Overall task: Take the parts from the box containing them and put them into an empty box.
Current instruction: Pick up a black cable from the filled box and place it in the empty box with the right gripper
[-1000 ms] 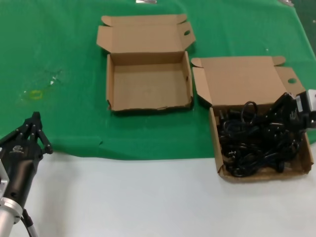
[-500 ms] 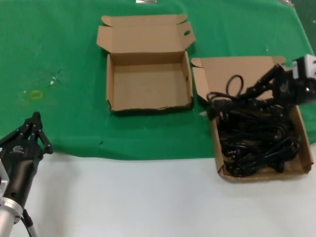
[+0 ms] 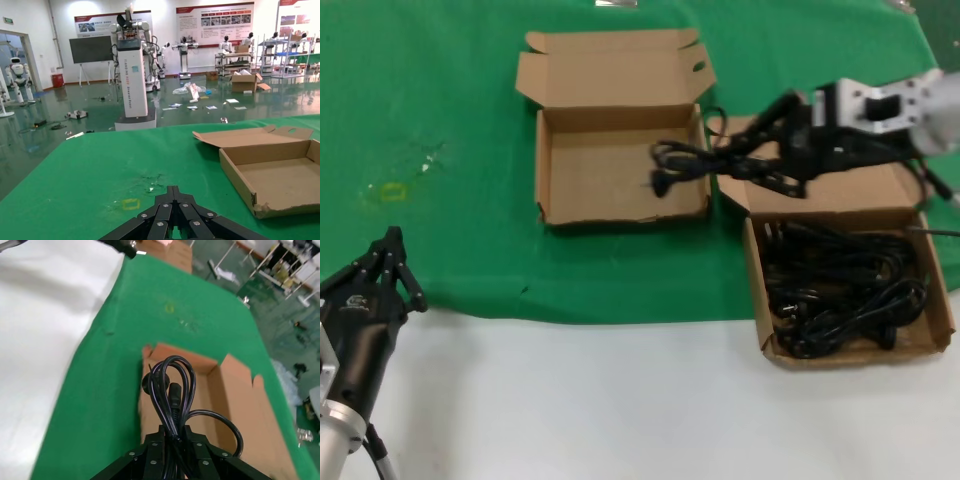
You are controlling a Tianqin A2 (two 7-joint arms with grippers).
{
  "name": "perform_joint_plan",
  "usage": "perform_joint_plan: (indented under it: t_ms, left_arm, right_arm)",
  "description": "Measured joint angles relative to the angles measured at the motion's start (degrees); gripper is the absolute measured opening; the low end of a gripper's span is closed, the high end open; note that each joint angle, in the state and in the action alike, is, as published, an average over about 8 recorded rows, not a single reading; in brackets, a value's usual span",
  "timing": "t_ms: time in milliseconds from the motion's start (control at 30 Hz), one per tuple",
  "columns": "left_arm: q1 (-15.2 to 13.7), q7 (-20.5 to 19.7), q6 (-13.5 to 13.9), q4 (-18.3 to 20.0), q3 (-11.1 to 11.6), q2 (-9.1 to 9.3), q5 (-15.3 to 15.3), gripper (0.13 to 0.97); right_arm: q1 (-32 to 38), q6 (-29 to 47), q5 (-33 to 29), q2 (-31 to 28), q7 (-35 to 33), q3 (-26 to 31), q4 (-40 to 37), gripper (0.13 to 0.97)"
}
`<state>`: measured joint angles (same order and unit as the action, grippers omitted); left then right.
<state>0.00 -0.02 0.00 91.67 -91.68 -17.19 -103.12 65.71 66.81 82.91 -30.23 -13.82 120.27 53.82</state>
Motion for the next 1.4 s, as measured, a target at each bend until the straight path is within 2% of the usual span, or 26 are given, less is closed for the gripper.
perform_joint_plan:
  t_ms: [300, 700, 833, 1033, 1400]
  left_arm:
    - [0.0, 0.0, 0.0, 0.0, 0.0, 0.0, 0.0, 0.144]
    - [0.0, 0.0, 0.0, 0.0, 0.0, 0.0, 0.0, 0.144]
    - [0.0, 0.0, 0.0, 0.0, 0.0, 0.0, 0.0, 0.144]
    - [0.0, 0.0, 0.0, 0.0, 0.0, 0.0, 0.0, 0.144]
    - [0.0, 0.0, 0.0, 0.0, 0.0, 0.0, 0.0, 0.144]
  right_arm:
    - [3.3, -6.1, 0.7, 9.9, -6.9, 0.1, -12.4, 0.212]
    - [11.4, -13.3, 3.5, 22.9, -24.1, -3.0, -39.5, 0.211]
    - [13.4, -16.3, 4.3, 26.0, -28.9, -4.4, -46.3, 0.211]
    - [14.1, -20.8, 4.8, 28.5, -32.9, -5.8, -51.1, 0.211]
    - [13.1, -26.2, 5.1, 29.8, -36.8, -7.4, -53.0, 0.211]
